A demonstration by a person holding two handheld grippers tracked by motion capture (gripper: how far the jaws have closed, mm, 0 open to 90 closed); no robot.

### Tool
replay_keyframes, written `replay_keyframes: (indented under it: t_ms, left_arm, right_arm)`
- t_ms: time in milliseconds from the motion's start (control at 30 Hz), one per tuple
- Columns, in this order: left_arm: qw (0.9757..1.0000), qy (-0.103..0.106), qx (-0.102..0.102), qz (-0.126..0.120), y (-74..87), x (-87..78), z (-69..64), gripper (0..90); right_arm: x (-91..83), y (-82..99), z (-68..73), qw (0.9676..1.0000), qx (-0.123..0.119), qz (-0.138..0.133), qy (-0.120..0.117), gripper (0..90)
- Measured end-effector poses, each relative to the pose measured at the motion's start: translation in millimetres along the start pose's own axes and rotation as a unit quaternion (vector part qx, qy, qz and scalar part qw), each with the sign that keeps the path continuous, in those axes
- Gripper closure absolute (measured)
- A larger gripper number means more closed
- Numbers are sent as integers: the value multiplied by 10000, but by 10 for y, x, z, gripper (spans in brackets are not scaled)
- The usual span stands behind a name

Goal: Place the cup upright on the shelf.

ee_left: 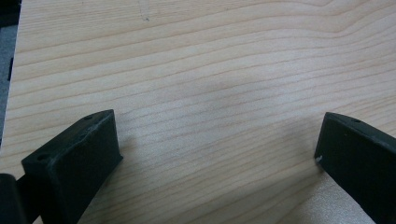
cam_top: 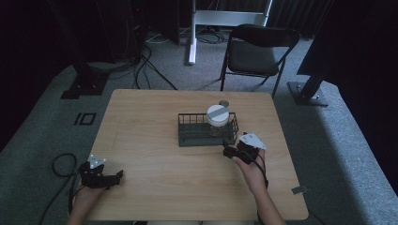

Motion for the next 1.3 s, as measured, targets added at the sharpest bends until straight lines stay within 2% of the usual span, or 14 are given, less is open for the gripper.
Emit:
replay_keyframes:
  t_ms: [700,867,967,1133,1300]
  left_arm:
    - [10000,1,-1,-2,0,0,0,1]
    - [10000,0,0,-1,0,0,0,1]
    - [10000,1,2,1,0,0,0,1]
    - [10000,1,-4,-3,0,0,-1,1]
    - [10000,1,-2,-2,0,0,-1,1]
  right_arm:
    - [65,467,-399,9978,104,537,377,121]
    - [68,575,-529,9960,112,740,498,120]
    - [67,585,-547,9957,103,767,510,120]
    - [73,694,-681,9929,263,969,635,120]
    - [67,785,-781,9902,236,1194,679,120]
Point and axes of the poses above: each handheld gripper's, and its own axes: x roughly forward along the jaws, y roughly out of its underside, z roughly to its left, the point moved 8 cm from there along x, roughly forward along the jaws, and after that the axes turned 8 degrees about y, right-handed, at the moved point
